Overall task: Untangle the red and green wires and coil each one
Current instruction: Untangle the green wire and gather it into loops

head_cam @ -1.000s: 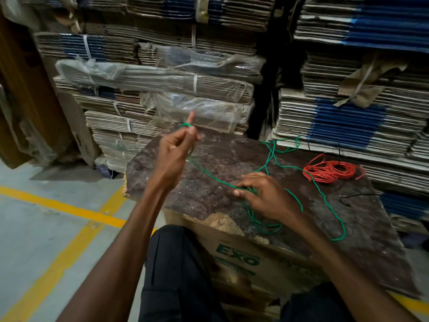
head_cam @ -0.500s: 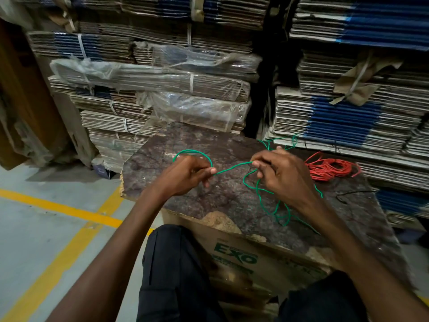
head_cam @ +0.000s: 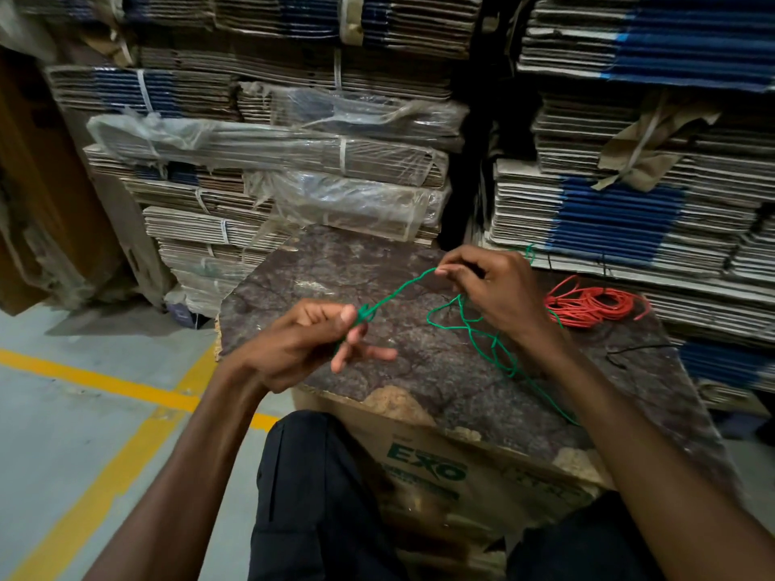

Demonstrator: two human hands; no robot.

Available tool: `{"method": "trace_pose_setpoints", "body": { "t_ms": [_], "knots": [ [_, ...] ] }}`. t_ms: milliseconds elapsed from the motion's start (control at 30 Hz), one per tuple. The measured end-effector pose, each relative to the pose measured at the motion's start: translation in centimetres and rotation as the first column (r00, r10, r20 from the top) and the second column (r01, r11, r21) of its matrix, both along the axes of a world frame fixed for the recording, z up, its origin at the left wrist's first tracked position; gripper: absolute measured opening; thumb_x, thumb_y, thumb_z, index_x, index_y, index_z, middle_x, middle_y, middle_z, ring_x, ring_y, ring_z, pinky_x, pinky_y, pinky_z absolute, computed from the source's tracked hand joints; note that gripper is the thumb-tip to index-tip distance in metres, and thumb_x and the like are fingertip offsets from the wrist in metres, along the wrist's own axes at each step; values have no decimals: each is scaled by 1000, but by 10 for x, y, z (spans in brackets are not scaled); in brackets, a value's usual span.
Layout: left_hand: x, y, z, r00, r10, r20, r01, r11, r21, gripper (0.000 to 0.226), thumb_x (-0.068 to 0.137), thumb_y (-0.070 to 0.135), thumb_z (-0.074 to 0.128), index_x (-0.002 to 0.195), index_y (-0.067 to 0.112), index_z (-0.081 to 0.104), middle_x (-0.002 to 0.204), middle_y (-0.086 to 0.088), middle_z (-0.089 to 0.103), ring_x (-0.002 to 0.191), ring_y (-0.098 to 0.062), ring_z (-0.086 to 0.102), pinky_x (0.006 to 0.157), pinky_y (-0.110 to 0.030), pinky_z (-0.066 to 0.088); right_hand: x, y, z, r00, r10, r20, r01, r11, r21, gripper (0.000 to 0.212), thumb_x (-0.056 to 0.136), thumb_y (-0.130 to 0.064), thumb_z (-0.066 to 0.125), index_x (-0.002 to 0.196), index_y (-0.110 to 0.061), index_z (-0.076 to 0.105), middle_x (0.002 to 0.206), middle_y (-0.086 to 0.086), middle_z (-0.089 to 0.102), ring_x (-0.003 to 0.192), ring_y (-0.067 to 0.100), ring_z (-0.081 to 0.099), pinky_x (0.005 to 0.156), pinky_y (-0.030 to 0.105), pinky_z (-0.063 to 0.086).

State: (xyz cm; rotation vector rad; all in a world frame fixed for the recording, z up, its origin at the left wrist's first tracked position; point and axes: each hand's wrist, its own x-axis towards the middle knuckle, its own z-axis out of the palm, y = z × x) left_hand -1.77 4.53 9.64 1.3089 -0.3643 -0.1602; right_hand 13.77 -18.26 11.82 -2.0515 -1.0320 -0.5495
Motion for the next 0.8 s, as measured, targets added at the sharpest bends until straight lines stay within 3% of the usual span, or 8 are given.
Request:
{"method": "trace_pose_setpoints", "body": {
  "t_ms": [100,200,367,500,600,700,800],
  "knots": [
    [1,-1,-7,1000,18,22,-11,958,-287,30,90,39,63,74,14,65,59,-6,63,112,-37,63,102,-63,39,4,6,-6,979,104,-175,-91,992,85,6,88,-27,69,85,-24,74,56,-3,65,51,3,58,55,24,45],
    [10,-6,-10,985,-125,120,169,842,-512,40,103,34,37,90,8,64,98,-14,72,132,-42,45,103,-70,18,10,13,-15,934,173,-314,-145,983,110,8,89,-25,68,84,-21,73,55,-1,64,51,1,54,54,22,40],
    [17,-12,-8,987,-40,155,124,804,-581,39,102,35,36,90,12,65,140,-17,54,137,-41,38,102,-76,12,14,13,-23,846,234,-480,-175,971,165,16,91,-15,65,88,-1,72,58,6,64,47,-4,49,52,10,33],
    [20,-8,2,980,12,200,127,736,-665,27,97,30,51,85,11,65,152,-15,36,140,-45,26,98,-81,14,20,5,-37,802,221,-554,-146,973,178,14,92,-19,64,86,-9,72,55,2,63,53,6,55,58,17,40],
    [25,-4,12,971,116,209,57,738,-672,26,95,29,49,84,15,67,154,-9,30,140,-49,24,95,-82,19,16,-2,-58,792,152,-591,-125,988,86,16,93,-25,64,80,-20,72,52,3,62,52,15,53,58,28,37],
    [33,-5,23,958,264,115,-125,740,-661,39,94,35,36,76,23,69,153,-6,36,136,-50,33,91,-78,34,2,-7,-76,803,53,-593,-144,984,-108,24,94,-32,62,76,-19,70,46,-3,59,44,8,47,51,26,33],
    [47,-6,27,938,331,101,-197,751,-630,21,85,41,58,74,26,69,144,1,51,124,-43,47,88,-73,43,-18,-9,-78,913,-28,-407,-142,913,-382,25,94,-45,56,75,-31,63,55,-1,64,46,2,54,53,26,39]
  ]
}}
